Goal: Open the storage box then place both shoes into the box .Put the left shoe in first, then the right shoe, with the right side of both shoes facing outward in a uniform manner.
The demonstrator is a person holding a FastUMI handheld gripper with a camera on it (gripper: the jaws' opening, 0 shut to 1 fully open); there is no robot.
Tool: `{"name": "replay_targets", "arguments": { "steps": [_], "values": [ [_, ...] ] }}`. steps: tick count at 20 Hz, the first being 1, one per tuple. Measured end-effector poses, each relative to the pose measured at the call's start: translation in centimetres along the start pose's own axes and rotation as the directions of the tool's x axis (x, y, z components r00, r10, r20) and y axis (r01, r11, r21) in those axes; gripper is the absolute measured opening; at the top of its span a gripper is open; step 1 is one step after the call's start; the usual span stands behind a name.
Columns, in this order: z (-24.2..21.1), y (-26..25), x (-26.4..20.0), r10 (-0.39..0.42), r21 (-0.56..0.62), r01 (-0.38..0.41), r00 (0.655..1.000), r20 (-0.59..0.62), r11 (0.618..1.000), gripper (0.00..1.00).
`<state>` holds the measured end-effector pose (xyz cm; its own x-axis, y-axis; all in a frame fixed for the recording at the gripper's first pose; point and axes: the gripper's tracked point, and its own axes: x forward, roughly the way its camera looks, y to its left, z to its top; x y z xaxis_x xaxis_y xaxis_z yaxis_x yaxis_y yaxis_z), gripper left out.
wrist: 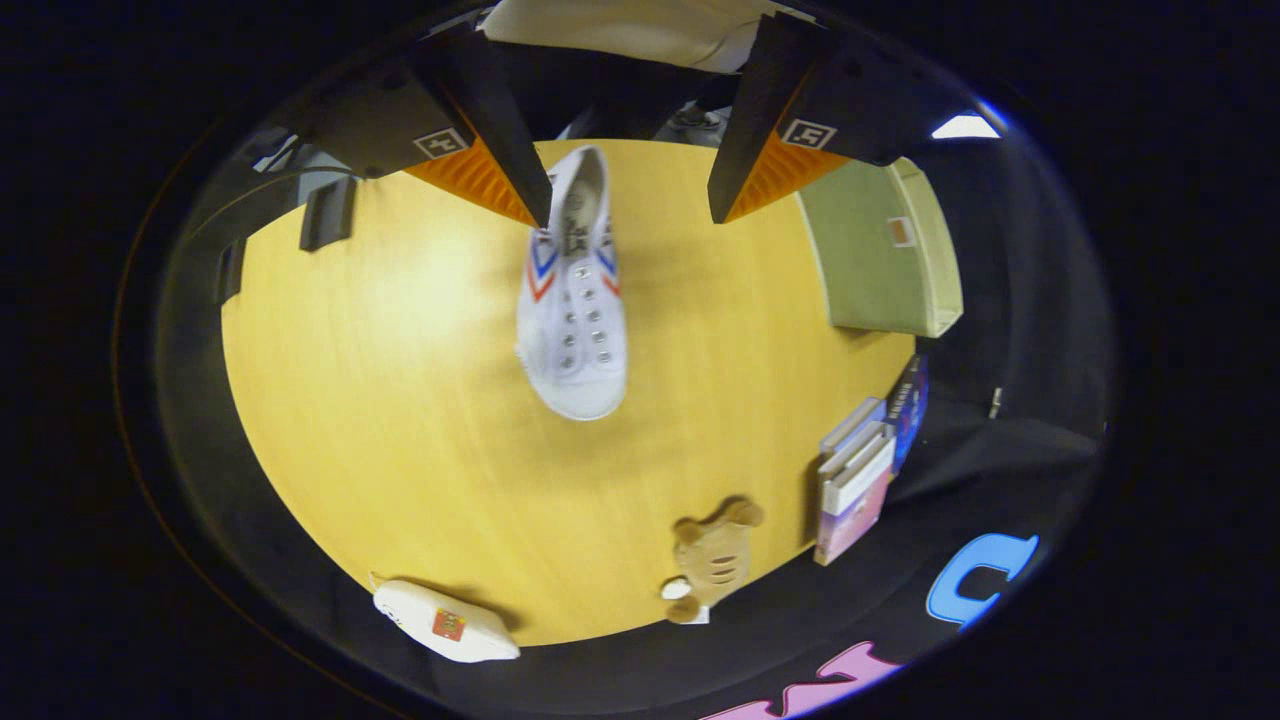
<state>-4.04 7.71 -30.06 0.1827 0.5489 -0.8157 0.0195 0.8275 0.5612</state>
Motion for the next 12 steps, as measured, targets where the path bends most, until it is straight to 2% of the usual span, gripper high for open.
{"name": "replay_targets", "arguments": {
  "steps": [2, 4, 12],
  "values": [
    [1.1, -3.2, 2.0, -0.066, -0.026, 0.066, 0.998, 0.006, 0.997, 0.91],
    [2.0, -4.6, 3.1, -0.108, -0.056, 0.108, 0.994, 0.006, 0.993, 0.91],
    [1.0, -4.4, 9.3, -0.118, -0.109, 0.109, 0.99, -0.079, 0.988, 0.89]
  ]
}}
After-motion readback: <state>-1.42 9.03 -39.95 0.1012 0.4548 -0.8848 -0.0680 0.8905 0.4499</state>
